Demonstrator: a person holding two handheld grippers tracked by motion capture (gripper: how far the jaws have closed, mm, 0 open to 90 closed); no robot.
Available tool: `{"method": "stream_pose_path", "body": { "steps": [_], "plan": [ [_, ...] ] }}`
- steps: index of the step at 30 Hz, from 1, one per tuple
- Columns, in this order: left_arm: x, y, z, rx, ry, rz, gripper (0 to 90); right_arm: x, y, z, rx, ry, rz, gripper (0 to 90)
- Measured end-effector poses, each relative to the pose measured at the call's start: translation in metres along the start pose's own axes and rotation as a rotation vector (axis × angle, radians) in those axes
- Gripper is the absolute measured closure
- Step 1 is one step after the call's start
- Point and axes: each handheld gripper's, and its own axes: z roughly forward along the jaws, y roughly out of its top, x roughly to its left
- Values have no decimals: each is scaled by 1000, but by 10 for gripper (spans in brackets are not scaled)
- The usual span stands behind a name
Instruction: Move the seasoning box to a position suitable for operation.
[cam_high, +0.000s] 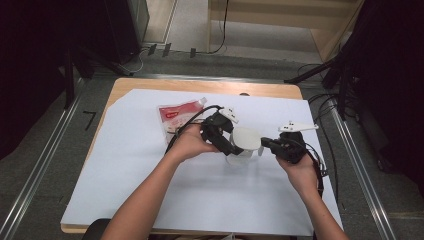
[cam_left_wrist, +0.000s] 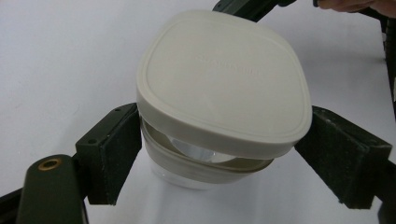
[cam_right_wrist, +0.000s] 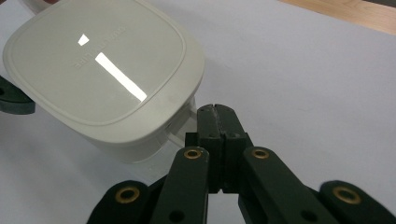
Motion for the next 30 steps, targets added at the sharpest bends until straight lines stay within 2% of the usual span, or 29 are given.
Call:
{"method": "stream_pose_path", "body": {
  "steps": [11,22,30],
  "plan": [
    [-2,2,-1,0,11,18,171,1,1,0,-8,7,3,900],
    [-6,2,-1,5,25,18,177,2,0,0,-11,3,1,900],
    [-4,0,-6,-19,21,14,206,2,1,1,-13,-1,2,900]
  ]
}}
